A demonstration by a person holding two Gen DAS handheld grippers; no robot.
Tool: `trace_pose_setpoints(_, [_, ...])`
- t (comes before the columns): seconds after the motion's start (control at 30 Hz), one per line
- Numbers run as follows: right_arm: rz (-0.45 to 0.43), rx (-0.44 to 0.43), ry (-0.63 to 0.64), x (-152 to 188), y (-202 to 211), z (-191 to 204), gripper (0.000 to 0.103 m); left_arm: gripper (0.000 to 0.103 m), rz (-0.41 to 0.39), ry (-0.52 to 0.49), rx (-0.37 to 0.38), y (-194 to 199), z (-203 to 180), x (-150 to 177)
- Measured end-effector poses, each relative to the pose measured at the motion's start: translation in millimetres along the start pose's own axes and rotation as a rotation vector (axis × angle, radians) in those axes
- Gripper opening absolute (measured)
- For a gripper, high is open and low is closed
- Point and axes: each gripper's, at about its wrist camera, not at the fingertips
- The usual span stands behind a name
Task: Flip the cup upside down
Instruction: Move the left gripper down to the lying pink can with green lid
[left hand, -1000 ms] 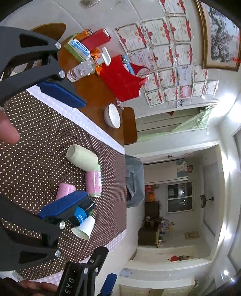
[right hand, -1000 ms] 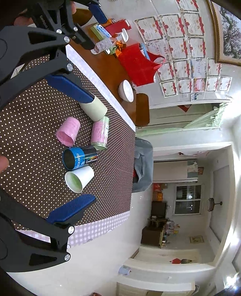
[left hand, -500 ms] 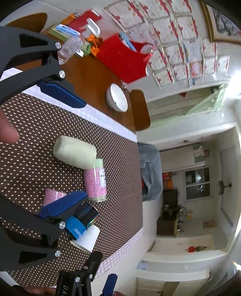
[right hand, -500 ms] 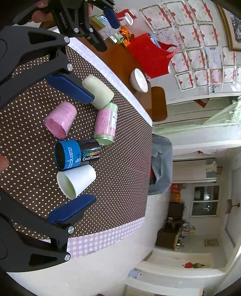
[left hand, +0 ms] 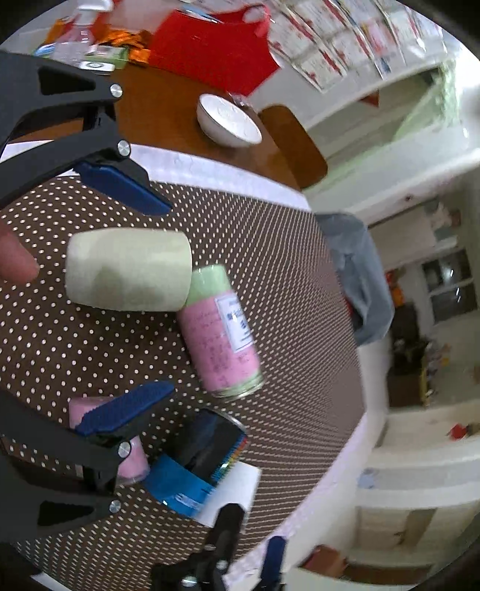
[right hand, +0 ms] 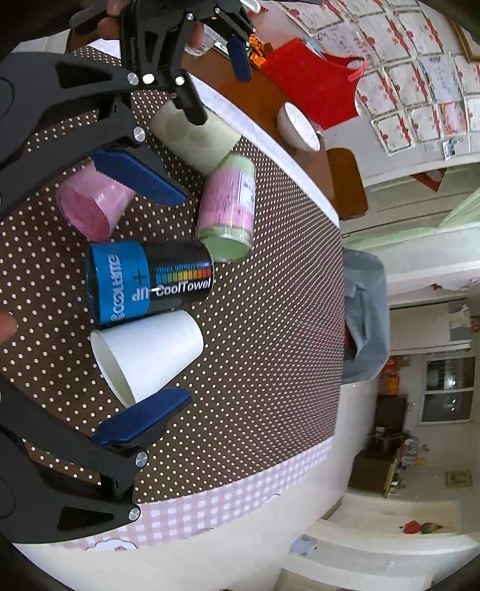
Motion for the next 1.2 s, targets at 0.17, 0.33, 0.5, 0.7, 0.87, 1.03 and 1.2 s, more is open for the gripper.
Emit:
trace_pose_setpoints(0.17, [0.024,-0.010,-0.006,1,-15,1,0.097,0.089,0.056,-0.089,0.031,-23,1,-7])
trace_pose_setpoints(0.33, [0.040,-0.006,-0.009,-1,-27,0,0.097,0.089,0.113,-0.184,0.027,-47,3,-17])
trace_pose_setpoints(0.5, [0.055,-0.011,-0.022,-3,-38,-2,0.097,0.089,0.172,-0.291,0.054,-66,3,-23])
trace_pose_setpoints(0.7, [0.070,-0.016,-0.030,-6,-50,-1,0.097,0.089,0.275,-0.463,0.116,-91,-5,-26])
trace_pose_setpoints(0.87, [0.080,-0.015,-0.043,-7,-58,-5,0.097,0.089,0.335,-0.562,0.155,-109,-5,-34])
trace_pose_setpoints(1.03, [0.088,-0.010,-0.052,-7,-64,-11,0.097,0.089,0.381,-0.637,0.200,-124,-5,-44])
trace_pose_setpoints(1.2, [0.095,-0.011,-0.060,-5,-67,-13,0.097,0.083,0.433,-0.668,0.213,-143,-8,-46])
Point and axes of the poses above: each gripper's, at about its wrist camera, not at the fingertips, and y roughly against the way its jaws point, z to its left, x to its underside, and after that the axes turned 13 degrees about x, right-handed
